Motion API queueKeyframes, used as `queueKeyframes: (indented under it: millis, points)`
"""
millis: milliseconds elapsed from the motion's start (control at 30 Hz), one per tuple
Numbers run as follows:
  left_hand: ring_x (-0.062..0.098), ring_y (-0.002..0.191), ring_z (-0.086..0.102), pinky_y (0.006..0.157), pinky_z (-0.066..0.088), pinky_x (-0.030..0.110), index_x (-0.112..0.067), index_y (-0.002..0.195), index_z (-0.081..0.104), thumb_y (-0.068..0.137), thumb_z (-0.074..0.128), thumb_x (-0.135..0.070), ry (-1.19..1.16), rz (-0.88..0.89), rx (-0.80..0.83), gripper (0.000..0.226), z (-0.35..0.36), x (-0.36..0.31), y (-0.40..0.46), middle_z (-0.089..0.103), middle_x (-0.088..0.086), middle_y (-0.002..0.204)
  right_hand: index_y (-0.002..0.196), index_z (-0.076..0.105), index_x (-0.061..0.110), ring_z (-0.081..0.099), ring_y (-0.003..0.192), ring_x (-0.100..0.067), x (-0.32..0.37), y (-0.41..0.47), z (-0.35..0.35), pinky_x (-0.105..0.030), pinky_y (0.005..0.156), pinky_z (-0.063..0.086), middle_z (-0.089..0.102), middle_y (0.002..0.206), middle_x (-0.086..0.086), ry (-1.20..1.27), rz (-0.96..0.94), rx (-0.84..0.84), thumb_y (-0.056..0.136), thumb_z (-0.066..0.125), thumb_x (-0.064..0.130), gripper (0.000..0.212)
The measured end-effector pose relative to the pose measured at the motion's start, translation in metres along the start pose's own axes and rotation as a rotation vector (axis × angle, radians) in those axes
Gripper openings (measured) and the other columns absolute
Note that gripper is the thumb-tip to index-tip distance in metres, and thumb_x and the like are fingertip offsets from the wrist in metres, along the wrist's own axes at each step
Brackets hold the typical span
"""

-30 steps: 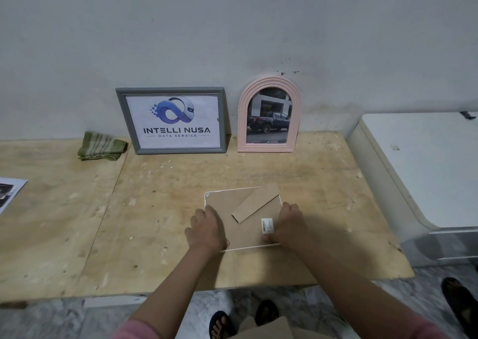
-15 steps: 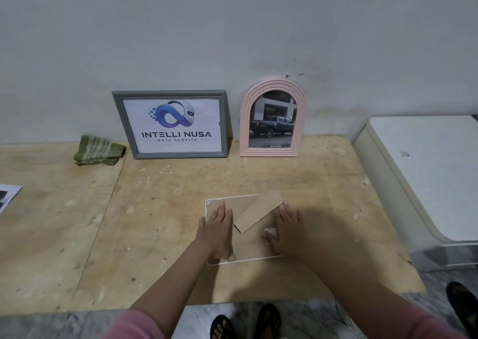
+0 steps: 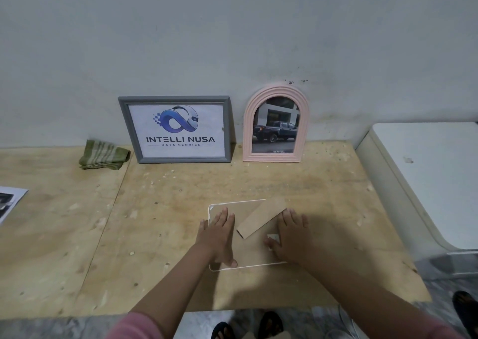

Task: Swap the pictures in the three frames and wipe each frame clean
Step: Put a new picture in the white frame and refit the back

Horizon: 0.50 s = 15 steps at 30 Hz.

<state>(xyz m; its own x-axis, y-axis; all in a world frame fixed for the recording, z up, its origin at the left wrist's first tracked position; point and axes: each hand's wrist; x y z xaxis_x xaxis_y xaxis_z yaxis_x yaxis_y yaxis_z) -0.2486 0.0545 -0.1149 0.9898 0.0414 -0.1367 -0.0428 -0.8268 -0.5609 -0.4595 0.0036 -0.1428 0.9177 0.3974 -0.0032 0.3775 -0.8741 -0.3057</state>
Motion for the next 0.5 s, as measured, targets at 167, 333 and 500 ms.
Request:
queueKeyframes:
  millis: [167, 333, 500]
  points:
    - [0.022, 0.147, -0.015, 0.115, -0.001, 0.055, -0.015, 0.15, -0.015, 0.065, 0.079, -0.049, 0.007, -0.01, -0.017, 0.132, 0.005, -0.002, 0.003, -0.027, 0.005, 0.156, 0.082, 0.064, 0.009, 0.063, 0.079, -0.033, 0.017, 0.002, -0.016, -0.042, 0.077, 0.045, 0.062, 0.088, -0.013, 0.081, -0.013, -0.294, 0.062, 0.058, 0.024, 0.026]
    - [0.026, 0.144, -0.023, 0.115, -0.002, 0.055, -0.011, 0.147, -0.022, 0.062, 0.079, -0.053, 0.014, -0.044, 0.0, 0.139, 0.005, 0.002, 0.007, -0.031, 0.008, 0.154, 0.123, 0.06, 0.014, 0.056, 0.119, -0.03, 0.021, 0.017, -0.007, -0.051, 0.093, 0.042, 0.055, 0.133, -0.014, 0.057, -0.017, -0.051, 0.073, 0.035, 0.054, 0.069]
    - [0.024, 0.144, -0.025, 0.115, -0.001, 0.054, -0.01, 0.147, -0.023, 0.058, 0.08, -0.056, 0.0, -0.044, -0.003, 0.144, 0.005, 0.004, 0.011, -0.032, 0.008, 0.153, 0.132, 0.047, 0.015, 0.05, 0.125, -0.036, 0.018, 0.022, 0.011, -0.048, 0.091, 0.046, 0.049, 0.138, -0.017, 0.118, -0.03, -0.051, 0.076, 0.038, 0.054, 0.068]
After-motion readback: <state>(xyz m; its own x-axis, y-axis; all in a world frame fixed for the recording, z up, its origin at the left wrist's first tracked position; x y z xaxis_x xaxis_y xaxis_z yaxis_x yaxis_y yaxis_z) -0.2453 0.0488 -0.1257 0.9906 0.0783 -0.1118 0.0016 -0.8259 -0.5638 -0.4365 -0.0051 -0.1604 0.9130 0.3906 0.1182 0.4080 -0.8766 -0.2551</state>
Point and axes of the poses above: each hand's wrist, its own y-axis towards the middle knuckle, its own z-axis out of the palm, x = y × z
